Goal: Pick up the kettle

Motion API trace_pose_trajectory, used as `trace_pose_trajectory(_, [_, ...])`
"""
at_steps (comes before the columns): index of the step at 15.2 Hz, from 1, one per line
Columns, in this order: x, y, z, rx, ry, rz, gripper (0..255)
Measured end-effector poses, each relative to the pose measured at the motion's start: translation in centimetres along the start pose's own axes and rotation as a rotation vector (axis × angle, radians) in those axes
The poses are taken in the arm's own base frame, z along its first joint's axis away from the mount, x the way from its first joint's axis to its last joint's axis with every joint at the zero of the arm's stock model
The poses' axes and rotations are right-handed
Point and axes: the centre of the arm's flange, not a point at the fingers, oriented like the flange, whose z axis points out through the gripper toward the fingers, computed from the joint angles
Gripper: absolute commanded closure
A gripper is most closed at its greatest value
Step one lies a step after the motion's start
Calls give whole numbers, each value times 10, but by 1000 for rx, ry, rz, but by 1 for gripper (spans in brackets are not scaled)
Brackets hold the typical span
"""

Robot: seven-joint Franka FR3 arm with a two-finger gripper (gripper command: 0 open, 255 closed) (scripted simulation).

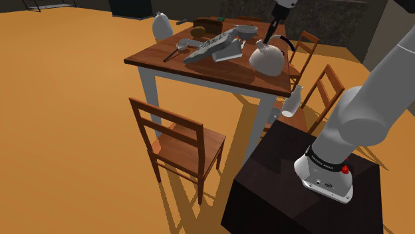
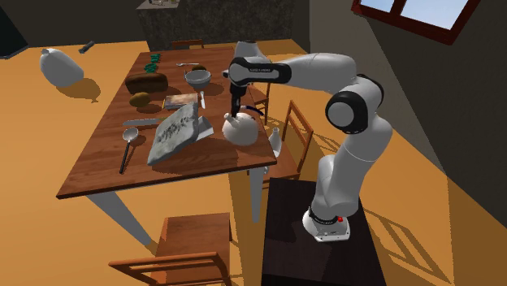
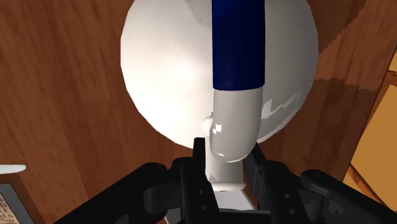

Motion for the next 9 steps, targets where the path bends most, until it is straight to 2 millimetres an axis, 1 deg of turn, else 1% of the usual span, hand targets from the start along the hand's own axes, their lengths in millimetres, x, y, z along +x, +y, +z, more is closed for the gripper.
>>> trace_pose_trajectory(9, [10, 0, -43, 0, 0, 0, 255])
